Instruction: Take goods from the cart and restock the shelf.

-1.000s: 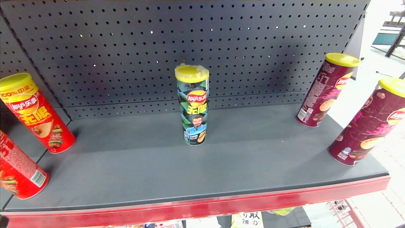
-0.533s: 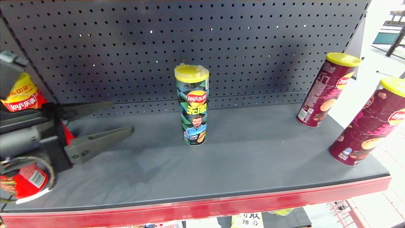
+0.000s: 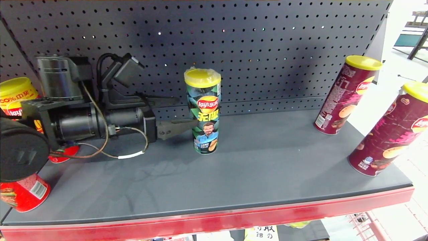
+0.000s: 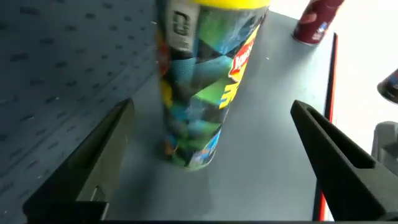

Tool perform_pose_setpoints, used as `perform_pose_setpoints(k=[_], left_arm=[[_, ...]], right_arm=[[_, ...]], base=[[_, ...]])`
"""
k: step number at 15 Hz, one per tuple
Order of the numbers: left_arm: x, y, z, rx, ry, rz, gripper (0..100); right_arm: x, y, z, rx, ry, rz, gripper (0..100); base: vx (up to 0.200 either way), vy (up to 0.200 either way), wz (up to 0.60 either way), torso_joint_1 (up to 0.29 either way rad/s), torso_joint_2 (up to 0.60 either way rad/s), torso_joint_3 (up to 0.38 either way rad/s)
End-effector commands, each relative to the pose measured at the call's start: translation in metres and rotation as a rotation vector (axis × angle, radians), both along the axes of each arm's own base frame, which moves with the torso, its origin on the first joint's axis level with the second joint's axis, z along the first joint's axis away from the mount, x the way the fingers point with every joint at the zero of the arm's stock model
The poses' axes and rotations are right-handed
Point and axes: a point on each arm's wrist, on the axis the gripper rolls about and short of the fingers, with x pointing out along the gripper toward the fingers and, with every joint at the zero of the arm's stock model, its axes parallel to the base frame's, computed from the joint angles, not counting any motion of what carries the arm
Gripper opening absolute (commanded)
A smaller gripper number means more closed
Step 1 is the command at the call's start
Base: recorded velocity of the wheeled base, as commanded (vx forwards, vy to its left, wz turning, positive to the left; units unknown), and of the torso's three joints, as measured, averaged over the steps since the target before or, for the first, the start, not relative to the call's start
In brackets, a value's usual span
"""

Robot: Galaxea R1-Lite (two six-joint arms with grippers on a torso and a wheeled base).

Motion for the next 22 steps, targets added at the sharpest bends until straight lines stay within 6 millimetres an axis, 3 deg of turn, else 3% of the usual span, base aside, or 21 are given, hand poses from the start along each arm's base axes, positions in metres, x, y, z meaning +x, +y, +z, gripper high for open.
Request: perform_pose_setpoints(k=[1,6,12,18,19,22], left_arm=[[0.018,-0.013,-0.01,0.011,0.025,-0.014,100],[0.044,-0.024,-0.006,0.003,-0.01,-0.011,100],[0.051,-0.04,-0.005,-0.002,-0.022,-0.047,100],[0.064,-0.054,-0.017,0.005,-0.002,-0.067,100],[0.064,-0.057,-0.018,0.006,0.0,-0.075,0],[0.062,-0.056,-0.019,0.007,0.007,-0.082,0]], right_arm=[[0.0,0.0,0.0,0.0,0.001,0.0,0],[0.001,0.0,-0.002,-0.001,0.009,0.0,0],[0.0,0.0,-0.003,-0.002,0.01,0.0,0],[0.001,0.0,-0.003,-0.002,0.013,-0.002,0],[0.001,0.0,-0.003,-0.002,0.013,-0.002,0],[0.001,0.0,-0.004,-0.001,0.015,-0.002,0]], base=[[0.0,0.0,0.0,0.0,0.0,0.0],[0.0,0.0,0.0,0.0,0.0,0.0],[0.0,0.0,0.0,0.0,0.0,0.0],[0.0,0.0,0.0,0.0,0.0,0.0],[0.0,0.0,0.0,0.0,0.0,0.0],[0.0,0.0,0.0,0.0,0.0,0.0]])
